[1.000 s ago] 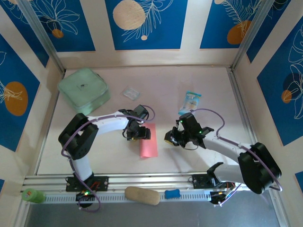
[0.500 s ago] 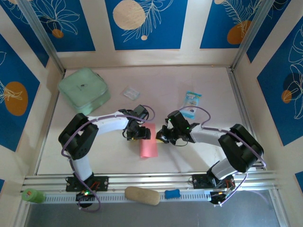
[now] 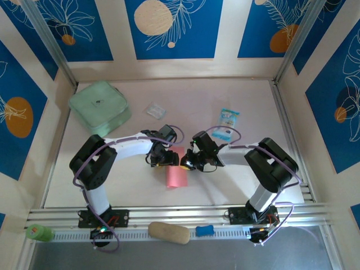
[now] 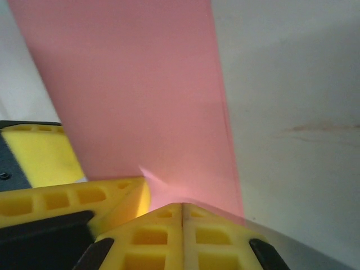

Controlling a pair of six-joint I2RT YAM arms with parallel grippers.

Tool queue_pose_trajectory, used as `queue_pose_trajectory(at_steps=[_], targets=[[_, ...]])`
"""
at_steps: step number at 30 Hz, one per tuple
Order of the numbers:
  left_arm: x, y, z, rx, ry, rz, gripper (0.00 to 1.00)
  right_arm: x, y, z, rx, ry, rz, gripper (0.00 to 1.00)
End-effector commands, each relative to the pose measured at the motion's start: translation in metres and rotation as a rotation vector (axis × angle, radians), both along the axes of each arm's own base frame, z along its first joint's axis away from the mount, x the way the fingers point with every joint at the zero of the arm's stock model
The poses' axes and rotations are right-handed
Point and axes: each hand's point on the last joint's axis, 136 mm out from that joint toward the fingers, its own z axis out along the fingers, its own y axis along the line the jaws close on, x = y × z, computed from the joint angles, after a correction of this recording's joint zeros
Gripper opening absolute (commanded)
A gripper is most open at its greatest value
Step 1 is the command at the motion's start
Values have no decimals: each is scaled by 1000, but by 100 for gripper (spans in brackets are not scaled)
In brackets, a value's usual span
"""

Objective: Fold a paper plane with a square sheet of paper (pick it up from the middle)
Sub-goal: Hold the square sheet of paper at the bottom-center of the table.

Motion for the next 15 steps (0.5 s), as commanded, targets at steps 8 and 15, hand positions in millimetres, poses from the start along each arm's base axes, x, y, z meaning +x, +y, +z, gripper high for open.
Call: queue_pose_trajectory(at_steps=[8,15], targets=[[-9,22,-48,106,29,8,72,-22,-22,-35,-137,63,23,0],[4,13,-3,16,-76,43,75,-25,-32,-35,-204,42,77,0]])
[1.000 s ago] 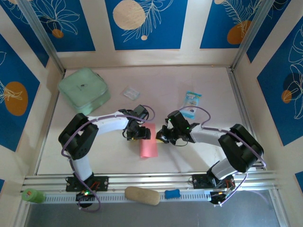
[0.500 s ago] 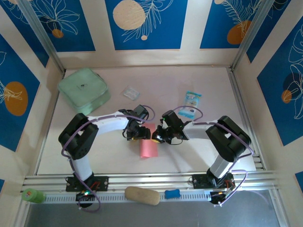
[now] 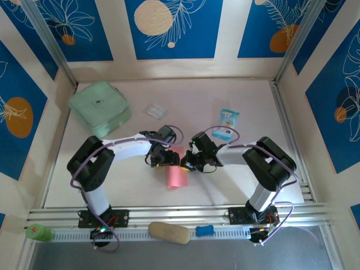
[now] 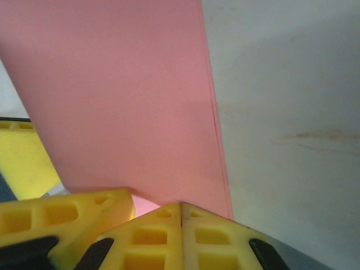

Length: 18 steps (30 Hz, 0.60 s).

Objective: Fold a paper plane with a square sheet of paper (pick it up from the middle)
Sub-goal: Hold the square sheet of paper at the bottom-center of the table.

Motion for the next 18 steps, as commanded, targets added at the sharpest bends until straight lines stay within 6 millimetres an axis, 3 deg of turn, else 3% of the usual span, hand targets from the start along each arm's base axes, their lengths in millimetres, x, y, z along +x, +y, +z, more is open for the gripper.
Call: queue_pose_trajectory(at_steps=[1,7,10,18], targets=[[4,16,-7,48,-52,37,75,-24,-32,-29,-190,67,37,0],[14,24,49,-50,-196,107,82,-19,-34,-27,-242,51,81,0],[16,26,69,-138,-245,137,79,-16,-39,-28,-276,45,82,0],[18,2,89,-412,-241,111,47,-12,-43,-25,-273,36,80,0]])
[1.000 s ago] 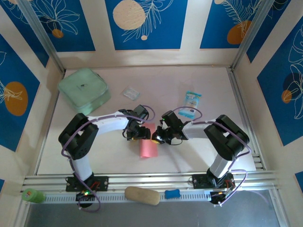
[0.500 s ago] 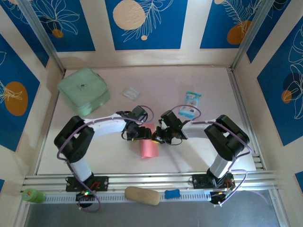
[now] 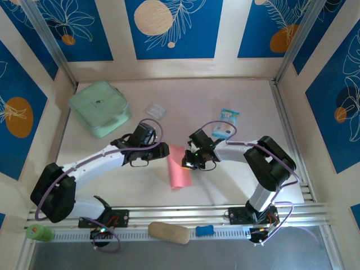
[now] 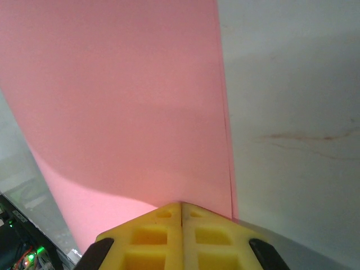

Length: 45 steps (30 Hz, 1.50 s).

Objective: Fold a paper plane with a square sheet of paper (pick it up from the middle)
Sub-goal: Hold the square sheet of paper at the bottom-center of the table, then first fold a square sheet of paper at the bottom-center of the table.

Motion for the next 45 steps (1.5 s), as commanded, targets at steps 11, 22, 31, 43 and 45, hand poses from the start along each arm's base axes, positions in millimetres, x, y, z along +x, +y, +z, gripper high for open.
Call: queue_pose_trajectory(at_steps=[11,22,31,43,45], targets=[[-6,-52,-5,-297,79,-124,0,-17,-28,-29,-113,83,-17,0],[-10,-58,-35,-311,149,-136,0,-18,-28,-29,-113,89,-24,0],[-18,-47,-68,-256,198,-126,0,-19,-28,-31,-114,94,-25,0],[-38,-16,-114,-119,255,-113,0,-22,-32,-34,-126,103,-36,0],[-35,-18,-105,-118,242,-122,0,-23,-32,-34,-127,102,-37,0]])
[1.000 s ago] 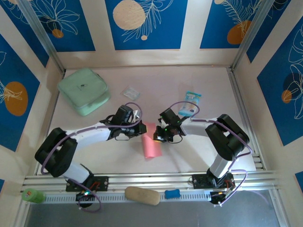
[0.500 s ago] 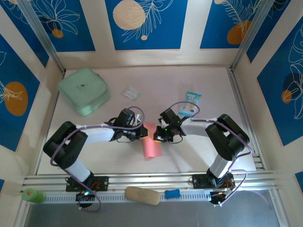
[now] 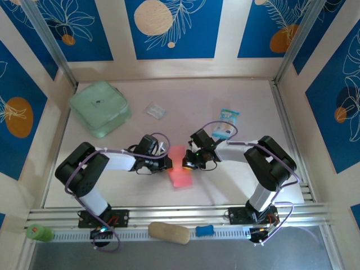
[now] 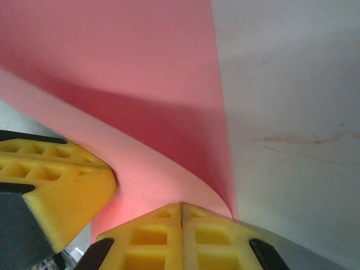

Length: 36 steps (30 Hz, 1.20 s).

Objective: Fold a paper plane with a square sheet of paper (pick it up from the middle)
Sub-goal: First fold a square sheet of paper at the bottom-center of the table.

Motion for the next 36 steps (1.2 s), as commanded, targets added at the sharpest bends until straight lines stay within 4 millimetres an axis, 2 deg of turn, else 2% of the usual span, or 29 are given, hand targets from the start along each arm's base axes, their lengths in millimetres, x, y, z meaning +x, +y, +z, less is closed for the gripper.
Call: queue_pose_trajectory(at_steps=[1,5,8,13,22,25,32,36], targets=[[-5,17,-14,99,26,-7,0,-22,-31,-33,-144,98,-36,0],[12,6,20,64,-37,-18,0,-22,-31,-32,-144,97,-33,0],[24,2,30,42,-52,-13,0,-22,-31,-32,-145,97,-33,0],[30,4,15,35,-13,-3,0,-23,-32,-33,-146,102,-33,0],[25,25,-19,104,54,38,0,-25,-32,-35,-151,107,-34,0],[29,26,-13,108,43,36,0,-25,-33,-36,-152,109,-34,0],[51,7,27,-1,-27,12,0,-25,-33,-35,-156,107,-32,0],[57,9,18,-7,-10,16,0,-25,-33,-36,-156,110,-32,0]])
